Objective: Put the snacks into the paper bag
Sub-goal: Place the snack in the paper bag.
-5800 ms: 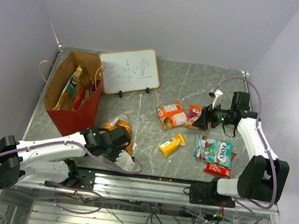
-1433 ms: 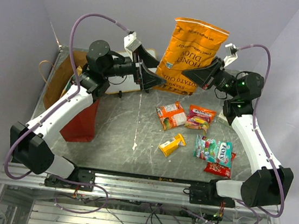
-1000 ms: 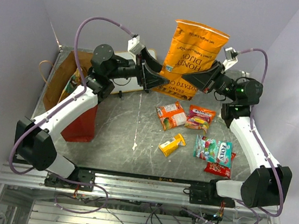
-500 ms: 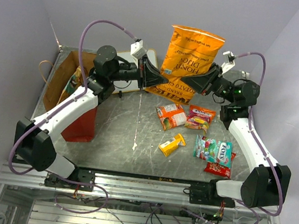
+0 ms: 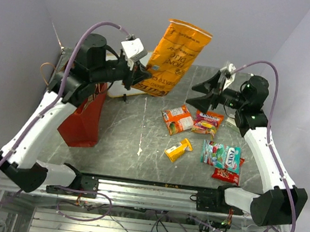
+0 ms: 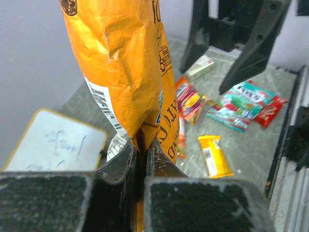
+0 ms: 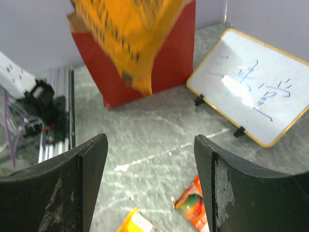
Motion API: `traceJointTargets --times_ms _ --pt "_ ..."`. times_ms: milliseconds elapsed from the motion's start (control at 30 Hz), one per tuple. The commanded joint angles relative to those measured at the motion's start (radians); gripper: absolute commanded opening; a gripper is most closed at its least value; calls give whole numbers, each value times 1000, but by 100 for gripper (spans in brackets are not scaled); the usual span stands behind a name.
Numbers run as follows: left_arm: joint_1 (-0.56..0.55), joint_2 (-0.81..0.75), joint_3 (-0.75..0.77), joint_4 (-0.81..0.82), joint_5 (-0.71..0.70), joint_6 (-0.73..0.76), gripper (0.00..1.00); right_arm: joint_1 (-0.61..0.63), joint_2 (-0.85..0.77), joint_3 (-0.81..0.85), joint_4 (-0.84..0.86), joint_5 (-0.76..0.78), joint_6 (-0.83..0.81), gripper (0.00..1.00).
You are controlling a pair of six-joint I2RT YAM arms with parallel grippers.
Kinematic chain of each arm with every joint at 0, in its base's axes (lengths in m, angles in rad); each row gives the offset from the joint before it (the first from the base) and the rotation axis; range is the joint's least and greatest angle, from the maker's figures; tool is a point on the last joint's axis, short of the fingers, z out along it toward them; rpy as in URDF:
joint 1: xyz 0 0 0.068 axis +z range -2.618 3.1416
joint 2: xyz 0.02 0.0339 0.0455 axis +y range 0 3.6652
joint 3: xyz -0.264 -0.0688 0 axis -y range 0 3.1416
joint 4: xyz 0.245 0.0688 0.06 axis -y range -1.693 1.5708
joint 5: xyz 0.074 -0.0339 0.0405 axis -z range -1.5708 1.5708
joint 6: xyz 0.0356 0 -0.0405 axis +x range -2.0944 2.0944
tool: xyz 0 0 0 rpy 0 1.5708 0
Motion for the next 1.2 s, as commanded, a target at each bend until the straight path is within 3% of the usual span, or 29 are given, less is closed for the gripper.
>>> traceJointTargets --times_ms 0,133,300,700,933,1167 --pt "-3 -76 127 -294 -214 167 7 -7 -42 16 -442 -39 -468 72" --pt "-4 -104 215 -423 -435 227 7 -8 -34 17 -641 15 -646 73" --pt "-3 -151 259 -512 -634 266 7 -13 -13 3 -710 55 -723 73" --pt "193 -300 333 -559 -694 267 7 -77 -61 -138 -586 51 -680 74" --pt "272 -323 175 -546 -951 336 7 -100 -52 -155 -609 37 -697 74" --pt "283 -285 111 -601 -886 327 7 -105 -90 -196 -586 33 -693 74"
